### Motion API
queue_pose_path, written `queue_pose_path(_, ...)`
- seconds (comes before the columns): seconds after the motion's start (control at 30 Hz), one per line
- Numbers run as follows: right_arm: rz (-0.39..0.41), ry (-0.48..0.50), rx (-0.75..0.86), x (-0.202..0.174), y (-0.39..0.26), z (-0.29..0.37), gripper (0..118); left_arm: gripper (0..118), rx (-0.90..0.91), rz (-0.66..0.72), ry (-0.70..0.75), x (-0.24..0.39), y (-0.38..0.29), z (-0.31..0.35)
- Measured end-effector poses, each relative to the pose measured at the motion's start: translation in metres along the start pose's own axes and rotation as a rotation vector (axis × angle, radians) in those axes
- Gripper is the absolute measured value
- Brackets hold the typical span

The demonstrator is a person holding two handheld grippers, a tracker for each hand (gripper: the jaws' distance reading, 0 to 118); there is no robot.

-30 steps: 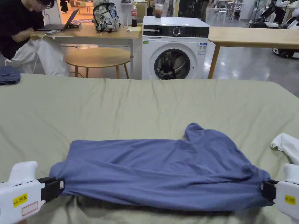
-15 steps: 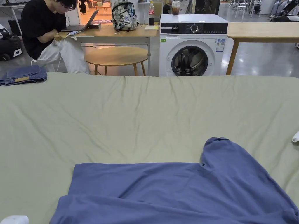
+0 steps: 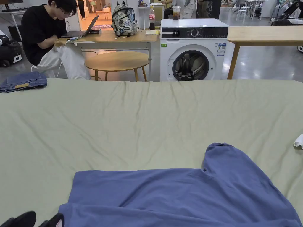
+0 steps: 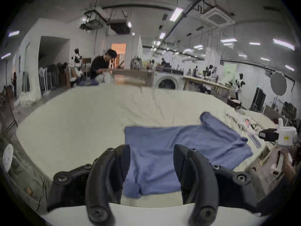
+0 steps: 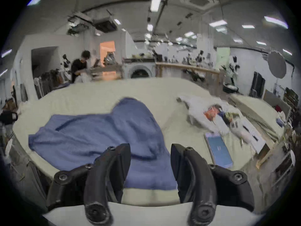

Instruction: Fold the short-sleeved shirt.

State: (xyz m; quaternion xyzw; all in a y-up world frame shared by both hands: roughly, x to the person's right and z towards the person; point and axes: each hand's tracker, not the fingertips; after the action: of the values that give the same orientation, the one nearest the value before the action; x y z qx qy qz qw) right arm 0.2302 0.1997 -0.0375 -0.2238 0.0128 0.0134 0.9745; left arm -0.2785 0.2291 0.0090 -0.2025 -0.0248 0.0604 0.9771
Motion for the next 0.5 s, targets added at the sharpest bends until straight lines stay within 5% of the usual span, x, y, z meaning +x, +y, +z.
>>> queue_pose_path(0.03,0.018,0.009,0.017,-0.010,0.009,-0.003,51,55,0.037,-0.015,0.006,0.007,0.006,0.000)
queue_pose_path(0.13,0.052,0.067,0.088,-0.035,0.024,-0.018,2,39,0.128,-0.009,-0.063,0.018,0.023,-0.007)
queue_pose_path(0.23,0.056,0.147,0.066,-0.054,0.033,-0.038,0,0,0.103,0.001,-0.088,0.020,0.027,-0.024)
queue_pose_path(0.5,0.011,0.204,0.024,-0.066,0.029,-0.063,0,0,-0.010,0.032,-0.052,-0.001,0.042,-0.078)
